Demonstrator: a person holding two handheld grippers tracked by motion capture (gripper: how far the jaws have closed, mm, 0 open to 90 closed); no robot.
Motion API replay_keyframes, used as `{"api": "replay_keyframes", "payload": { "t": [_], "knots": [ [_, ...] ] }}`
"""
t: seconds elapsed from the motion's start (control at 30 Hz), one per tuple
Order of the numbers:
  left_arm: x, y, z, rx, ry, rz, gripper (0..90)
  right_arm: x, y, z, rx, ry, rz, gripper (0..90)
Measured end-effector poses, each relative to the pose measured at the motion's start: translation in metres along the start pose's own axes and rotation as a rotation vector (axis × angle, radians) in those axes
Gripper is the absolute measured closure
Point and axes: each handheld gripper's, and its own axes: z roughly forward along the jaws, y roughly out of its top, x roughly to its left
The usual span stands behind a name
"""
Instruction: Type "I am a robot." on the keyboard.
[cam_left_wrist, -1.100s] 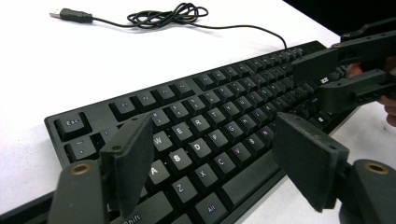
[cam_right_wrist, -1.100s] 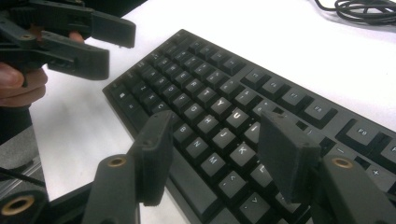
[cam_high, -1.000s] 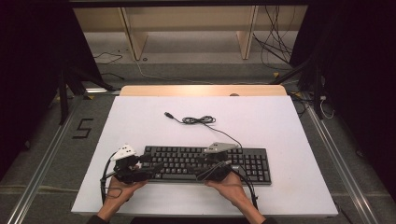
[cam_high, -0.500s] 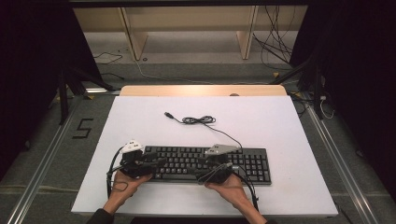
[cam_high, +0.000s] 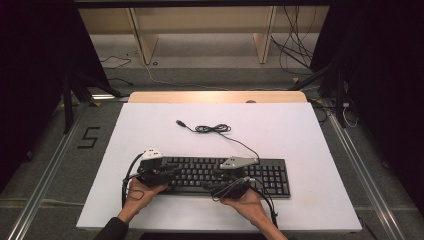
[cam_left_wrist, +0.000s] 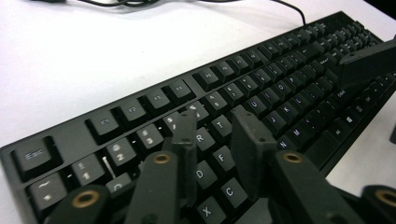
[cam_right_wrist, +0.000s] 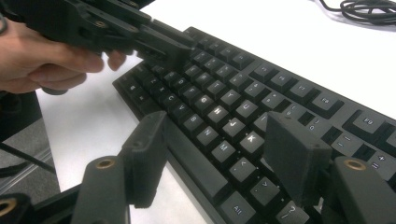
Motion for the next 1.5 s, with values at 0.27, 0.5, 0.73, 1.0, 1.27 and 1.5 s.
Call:
{"api": "replay_keyframes", "payload": {
  "t": [0.27,0.5,0.73,1.0,1.27,1.5],
  "knots": [
    [-0.001,0.001,0.008,0.021,0.002,0.014,82.6,0.001,-0.003,-0.002,-0.01,0.003,-0.005,38.7],
    [-0.002,0.005,0.013,0.032,0.003,0.025,87.9,0.002,-0.004,-0.004,-0.009,0.006,-0.009,38.0],
    [-0.003,0.007,0.02,0.051,0.006,0.03,88.9,0.003,-0.006,-0.007,-0.013,0.007,-0.008,37.6],
    [-0.002,0.007,0.021,0.06,0.014,0.024,88.9,0.003,-0.007,-0.009,-0.019,0.007,-0.01,37.3],
    [-0.001,0.007,0.022,0.059,0.018,0.019,88.9,0.004,-0.007,-0.01,-0.016,0.008,-0.009,37.2],
    [0.0,0.006,0.023,0.067,0.015,0.021,88.9,0.003,-0.008,-0.01,-0.014,0.008,-0.009,37.1]
  ]
}}
